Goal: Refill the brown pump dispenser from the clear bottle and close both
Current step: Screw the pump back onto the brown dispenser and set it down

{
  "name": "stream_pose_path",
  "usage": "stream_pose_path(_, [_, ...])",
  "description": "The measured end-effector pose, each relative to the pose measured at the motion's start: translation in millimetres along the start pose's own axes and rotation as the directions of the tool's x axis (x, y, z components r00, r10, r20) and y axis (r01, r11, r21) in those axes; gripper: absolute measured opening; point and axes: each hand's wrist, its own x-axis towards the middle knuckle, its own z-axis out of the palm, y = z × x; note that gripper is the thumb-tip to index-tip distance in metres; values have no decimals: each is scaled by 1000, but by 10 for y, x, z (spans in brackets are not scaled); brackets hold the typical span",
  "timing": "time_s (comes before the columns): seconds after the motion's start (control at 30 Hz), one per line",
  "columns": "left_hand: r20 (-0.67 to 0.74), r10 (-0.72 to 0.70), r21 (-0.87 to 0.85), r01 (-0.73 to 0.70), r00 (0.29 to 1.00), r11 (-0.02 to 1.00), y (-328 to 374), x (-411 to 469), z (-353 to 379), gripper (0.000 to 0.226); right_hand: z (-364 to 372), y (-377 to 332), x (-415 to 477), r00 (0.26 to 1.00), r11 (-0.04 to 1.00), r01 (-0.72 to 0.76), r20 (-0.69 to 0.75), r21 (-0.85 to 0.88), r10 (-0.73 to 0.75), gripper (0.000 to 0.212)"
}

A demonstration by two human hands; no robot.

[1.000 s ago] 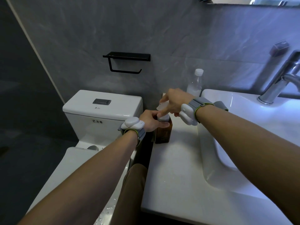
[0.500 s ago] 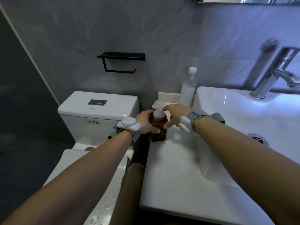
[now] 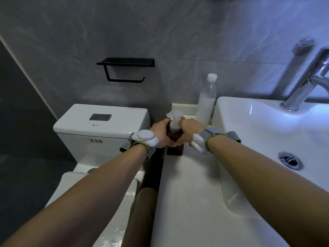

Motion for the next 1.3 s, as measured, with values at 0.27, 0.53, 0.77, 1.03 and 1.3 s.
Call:
stream_pose_path(0.27, [-1,11,45,-11,1000,999,70,383,-29,75,-140,112,335,998,993,-47,-33,107,51,52])
stream_pose_path(0.53, [-6,15,82,-15,1000,996,149,741,-91,61,-263,222,599,996,985,0,-83,172,14,46])
stream_pose_path(0.77, [11,24,66,-25,1000,997,185,1054,-174,54,-323,326,947,992,992,-12,-120,124,27,35])
stream_pose_path(1.03, [-14,-20,98,21,1000,995,178,1384,-163,52,-367,384,1262,985,983,-38,-162,178,67,43])
stream_pose_path(1.3, [-78,-3,49,6,997,999,69,1621,-124,48,-382,442,1467,974,977,-25,-216,213,72,43])
